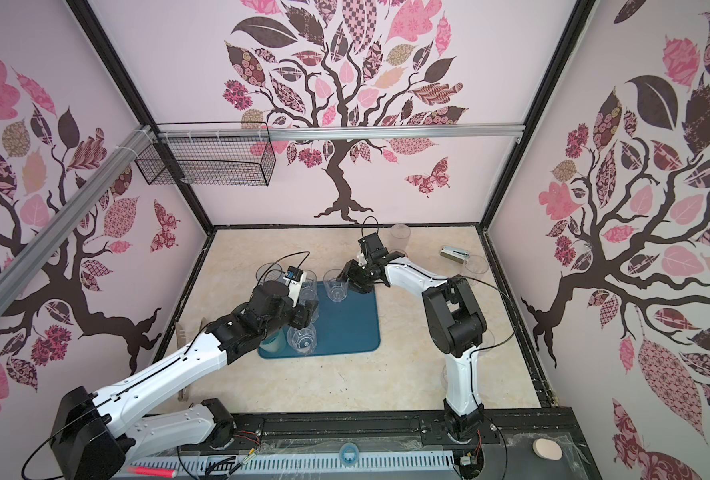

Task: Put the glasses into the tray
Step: 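Open the right gripper and move it back to the cups beside the tray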

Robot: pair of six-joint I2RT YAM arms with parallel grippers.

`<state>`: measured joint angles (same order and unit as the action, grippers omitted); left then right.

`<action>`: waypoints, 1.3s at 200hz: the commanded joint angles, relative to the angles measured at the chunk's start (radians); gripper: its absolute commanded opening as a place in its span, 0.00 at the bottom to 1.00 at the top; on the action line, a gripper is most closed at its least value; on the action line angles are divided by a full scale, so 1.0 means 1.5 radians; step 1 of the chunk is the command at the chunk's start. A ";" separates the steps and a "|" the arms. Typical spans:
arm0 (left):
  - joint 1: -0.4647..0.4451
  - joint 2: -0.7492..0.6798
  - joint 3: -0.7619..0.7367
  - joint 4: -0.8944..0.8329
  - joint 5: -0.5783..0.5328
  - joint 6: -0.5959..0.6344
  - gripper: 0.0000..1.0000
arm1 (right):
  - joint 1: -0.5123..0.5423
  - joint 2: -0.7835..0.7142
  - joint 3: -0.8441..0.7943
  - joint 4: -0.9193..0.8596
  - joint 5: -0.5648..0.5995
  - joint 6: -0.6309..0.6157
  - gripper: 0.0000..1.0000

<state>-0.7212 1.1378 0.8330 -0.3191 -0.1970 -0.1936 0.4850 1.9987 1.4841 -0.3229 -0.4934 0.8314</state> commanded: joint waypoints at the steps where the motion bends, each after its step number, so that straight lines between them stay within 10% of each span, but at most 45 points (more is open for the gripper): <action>1: -0.002 0.000 0.012 0.007 0.005 0.005 0.67 | 0.006 0.023 0.032 -0.002 -0.011 0.002 0.56; 65: -0.002 -0.001 0.022 0.002 0.001 0.012 0.67 | -0.003 -0.005 0.093 -0.128 -0.009 -0.114 0.63; 187: -0.043 0.141 0.126 -0.008 0.039 0.009 0.66 | -0.167 -0.419 -0.106 -0.496 0.471 -0.218 0.69; 260: -0.044 0.123 0.093 0.022 0.067 0.009 0.66 | -0.323 -0.519 -0.258 -0.539 0.421 -0.150 0.73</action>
<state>-0.7860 1.3579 0.9768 -0.3264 -0.1154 -0.1757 0.0227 1.2449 1.1496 -1.1000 0.1574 0.5579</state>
